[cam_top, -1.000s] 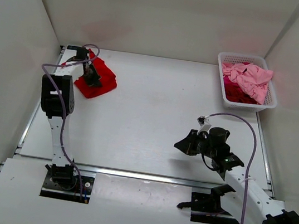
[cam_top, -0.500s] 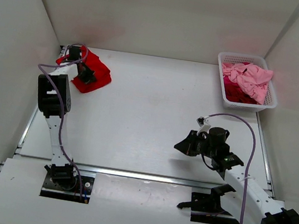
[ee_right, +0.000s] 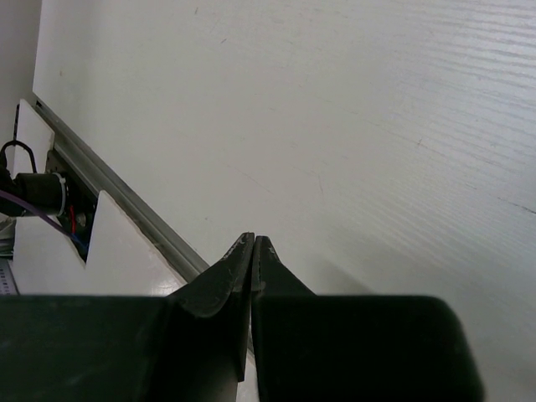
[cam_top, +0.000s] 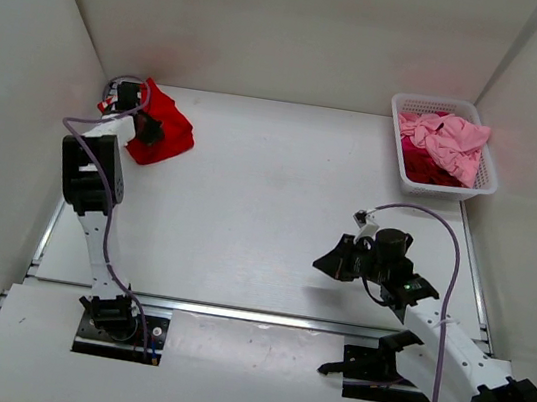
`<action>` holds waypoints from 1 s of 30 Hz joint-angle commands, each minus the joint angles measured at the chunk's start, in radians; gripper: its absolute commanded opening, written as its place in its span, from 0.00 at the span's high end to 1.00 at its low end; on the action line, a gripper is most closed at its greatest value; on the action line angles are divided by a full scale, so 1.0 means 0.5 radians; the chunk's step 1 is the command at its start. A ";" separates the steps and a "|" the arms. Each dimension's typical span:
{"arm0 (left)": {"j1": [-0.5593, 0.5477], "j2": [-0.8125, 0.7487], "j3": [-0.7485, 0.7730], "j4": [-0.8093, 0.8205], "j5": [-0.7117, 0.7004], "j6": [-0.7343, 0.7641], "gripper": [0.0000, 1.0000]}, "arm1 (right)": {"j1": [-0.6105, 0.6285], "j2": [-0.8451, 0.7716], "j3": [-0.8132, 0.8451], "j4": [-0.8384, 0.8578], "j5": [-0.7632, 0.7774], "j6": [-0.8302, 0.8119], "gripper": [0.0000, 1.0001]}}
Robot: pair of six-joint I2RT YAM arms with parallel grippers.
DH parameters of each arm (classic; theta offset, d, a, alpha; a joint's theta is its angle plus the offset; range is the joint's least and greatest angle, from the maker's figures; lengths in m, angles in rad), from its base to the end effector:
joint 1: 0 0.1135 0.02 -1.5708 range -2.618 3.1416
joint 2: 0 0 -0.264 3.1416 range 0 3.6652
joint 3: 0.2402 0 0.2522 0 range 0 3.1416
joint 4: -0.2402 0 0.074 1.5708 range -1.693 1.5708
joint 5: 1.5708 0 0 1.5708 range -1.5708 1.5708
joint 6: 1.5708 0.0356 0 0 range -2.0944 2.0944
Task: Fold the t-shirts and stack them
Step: Place the square-folded T-shirt at the corner of the board, then pick up the crumpled T-shirt from the bin.
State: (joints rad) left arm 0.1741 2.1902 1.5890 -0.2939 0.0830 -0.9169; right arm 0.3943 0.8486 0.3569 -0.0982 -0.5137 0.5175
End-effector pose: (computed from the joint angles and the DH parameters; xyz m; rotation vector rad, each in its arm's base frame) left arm 0.4710 0.0798 0.1540 -1.2706 2.1641 -0.4170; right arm 0.1567 0.0842 0.1904 -0.1767 2.2683 1.0610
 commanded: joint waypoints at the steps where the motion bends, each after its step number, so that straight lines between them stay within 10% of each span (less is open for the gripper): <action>1: 0.032 -0.080 0.327 -0.117 -0.101 0.075 0.94 | 0.015 -0.074 0.114 -0.055 0.021 -0.035 1.00; 10: -0.047 -0.321 0.344 -0.237 -0.236 0.357 0.92 | -0.016 -0.172 0.213 -0.168 0.055 -0.090 1.00; 24: -0.857 -1.279 -0.402 -0.148 -0.172 0.732 0.30 | 0.190 -0.396 0.296 -0.405 0.490 -0.142 0.86; 30: -1.029 -1.646 -0.721 -0.222 -0.077 0.674 0.01 | 0.212 -0.369 0.400 -0.488 0.717 -0.194 0.37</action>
State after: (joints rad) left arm -0.3145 1.4567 1.2808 -0.3405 0.0185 -0.5785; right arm 0.4850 0.6643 0.4961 -0.3397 -0.2386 0.4469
